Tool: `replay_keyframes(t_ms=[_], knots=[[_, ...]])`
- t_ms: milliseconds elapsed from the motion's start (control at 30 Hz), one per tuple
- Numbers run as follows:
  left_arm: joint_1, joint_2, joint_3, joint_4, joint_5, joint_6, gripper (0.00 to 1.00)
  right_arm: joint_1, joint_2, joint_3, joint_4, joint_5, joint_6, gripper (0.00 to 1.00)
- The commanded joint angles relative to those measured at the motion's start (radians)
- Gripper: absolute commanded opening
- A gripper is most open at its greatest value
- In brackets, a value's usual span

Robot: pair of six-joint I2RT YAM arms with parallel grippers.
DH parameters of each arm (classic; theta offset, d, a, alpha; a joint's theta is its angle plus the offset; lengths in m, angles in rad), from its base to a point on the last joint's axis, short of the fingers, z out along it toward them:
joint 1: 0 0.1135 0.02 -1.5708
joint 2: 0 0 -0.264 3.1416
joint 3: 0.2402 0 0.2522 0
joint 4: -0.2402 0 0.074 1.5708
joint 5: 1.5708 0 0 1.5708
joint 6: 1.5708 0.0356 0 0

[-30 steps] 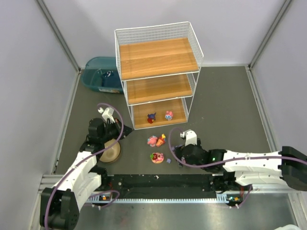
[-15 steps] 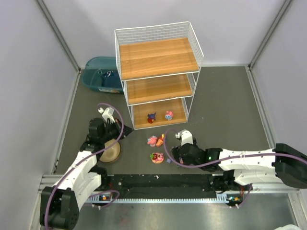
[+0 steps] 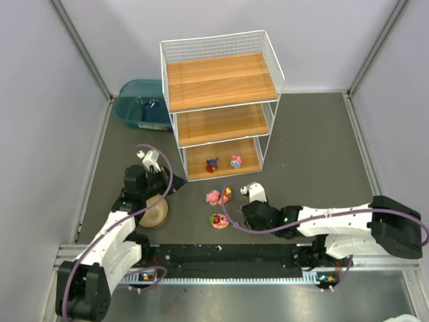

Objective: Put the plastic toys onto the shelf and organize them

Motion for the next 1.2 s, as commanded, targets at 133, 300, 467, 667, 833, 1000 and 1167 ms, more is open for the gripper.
replay_keyframes(t_ms=[133,300,467,667,833,1000,1167], knots=[[-0.002,-0.002,-0.004,0.048,-0.011,-0.001,0.15,0.011,0.026,0.082,-0.058,-0.033,0.014,0.0],[-0.002,-0.006,-0.006,0.044,-0.012,-0.001,0.18,0.011,-0.168,0.206,-0.228,-0.069,-0.003,0.0],[-0.002,-0.011,0.0,0.038,-0.02,-0.005,0.27,0.011,-0.245,0.482,-0.473,-0.088,-0.087,0.0],[-0.002,-0.016,0.006,0.033,-0.021,-0.007,0.38,0.011,-0.082,1.058,-0.728,-0.08,-0.193,0.0],[-0.002,-0.037,0.002,0.025,-0.028,-0.009,0.44,0.002,0.029,1.331,-0.759,-0.047,-0.262,0.0],[-0.001,-0.059,-0.003,0.021,-0.04,-0.015,0.51,-0.053,0.08,1.357,-0.713,-0.034,-0.242,0.0],[-0.002,-0.06,-0.006,0.021,-0.037,-0.013,0.54,-0.096,0.052,1.196,-0.601,-0.037,-0.225,0.0]])
